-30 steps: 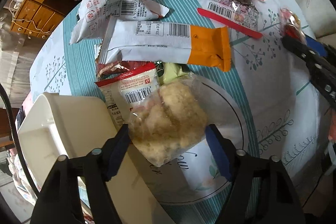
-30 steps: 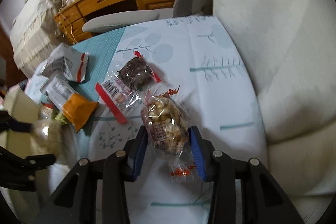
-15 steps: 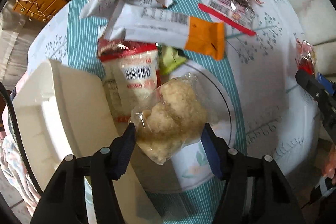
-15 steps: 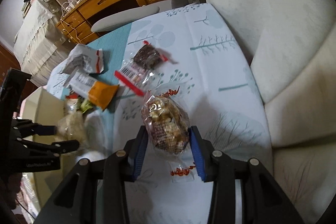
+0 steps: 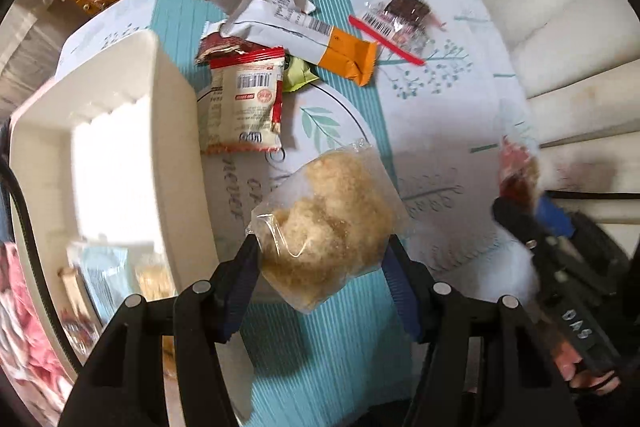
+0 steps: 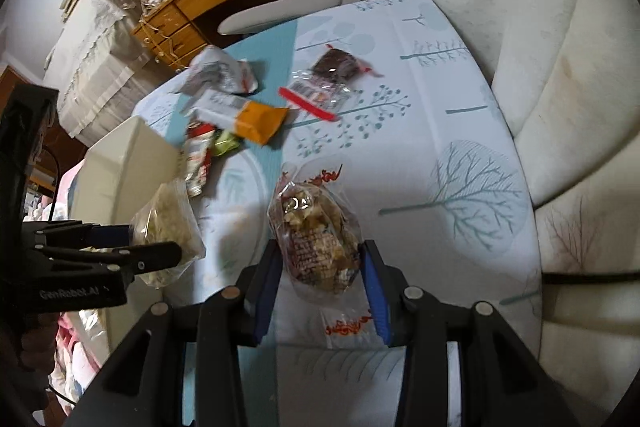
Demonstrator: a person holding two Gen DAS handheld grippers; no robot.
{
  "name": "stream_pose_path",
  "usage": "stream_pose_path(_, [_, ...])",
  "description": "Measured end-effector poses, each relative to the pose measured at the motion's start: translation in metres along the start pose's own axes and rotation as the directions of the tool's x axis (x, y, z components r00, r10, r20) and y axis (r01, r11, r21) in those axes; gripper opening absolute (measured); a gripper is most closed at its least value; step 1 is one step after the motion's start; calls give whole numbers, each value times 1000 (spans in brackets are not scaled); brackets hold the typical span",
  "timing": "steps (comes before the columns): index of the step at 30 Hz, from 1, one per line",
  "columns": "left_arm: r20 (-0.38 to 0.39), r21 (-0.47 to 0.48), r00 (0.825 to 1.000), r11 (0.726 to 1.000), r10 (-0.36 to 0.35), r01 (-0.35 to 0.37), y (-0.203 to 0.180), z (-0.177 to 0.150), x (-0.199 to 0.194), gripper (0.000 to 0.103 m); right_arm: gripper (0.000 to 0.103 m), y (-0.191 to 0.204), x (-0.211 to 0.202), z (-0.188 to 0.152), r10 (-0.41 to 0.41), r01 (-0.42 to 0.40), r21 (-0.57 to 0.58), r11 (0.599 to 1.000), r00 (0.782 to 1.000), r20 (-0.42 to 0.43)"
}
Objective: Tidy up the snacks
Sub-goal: 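Carry both bags into the white tray and open both tools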
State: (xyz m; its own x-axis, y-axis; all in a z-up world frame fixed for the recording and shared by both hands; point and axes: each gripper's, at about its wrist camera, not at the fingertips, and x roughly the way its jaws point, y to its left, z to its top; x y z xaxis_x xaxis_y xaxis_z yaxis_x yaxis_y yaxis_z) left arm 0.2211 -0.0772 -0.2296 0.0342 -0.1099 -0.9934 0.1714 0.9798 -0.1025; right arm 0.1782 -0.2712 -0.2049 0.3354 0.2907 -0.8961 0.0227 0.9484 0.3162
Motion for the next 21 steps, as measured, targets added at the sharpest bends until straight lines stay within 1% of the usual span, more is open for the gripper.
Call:
stream_pose_path(2, [34, -26, 999, 999, -33, 34, 5, -14, -17, 59, 40, 8, -9, -6, 16, -15, -17, 1000, 1000, 11])
stream_pose_path(5, [77, -62, 994, 994, -83, 88, 11, -25, -33, 59, 40, 20, -20, -15, 33, -32, -41, 999, 999, 23])
stream_pose_path(7, [114, -83, 985, 987, -129, 139, 14, -38, -43, 59, 40, 28, -22, -22, 39, -38, -45, 998, 999, 17])
stream_pose_path(9, [145, -91, 977, 982, -153, 167, 13, -44, -50, 59, 40, 36, -22, -28, 58, -58, -40, 998, 998, 4])
stream_pose_path(11, [183, -94, 965, 973, -189, 209, 20, -58, -60, 59, 40, 47, -25, -34, 78, -78, -45, 996, 997, -4])
stream_pose_path(13, [215, -100, 951, 963, -224, 250, 27, -69, -65, 59, 40, 60, -27, -42, 82, -82, -68, 994, 997, -7])
stream_pose_path(14, [237, -102, 940, 956, -244, 274, 32, -76, -70, 59, 40, 65, -28, -45, 84, -84, -75, 994, 996, -11])
stream_pose_path(18, [301, -98, 913, 943, -276, 318, 53, -95, -84, 59, 40, 85, -31, -57, 98, -100, -73, 992, 995, -24])
stream_pose_path(20, [341, -96, 895, 937, -287, 337, 66, -104, -92, 59, 40, 96, -34, -62, 108, -109, -54, 993, 994, -21])
stream_pose_path(21, [351, -94, 890, 935, -291, 343, 71, -107, -95, 59, 40, 99, -34, -63, 109, -109, -49, 993, 994, -16])
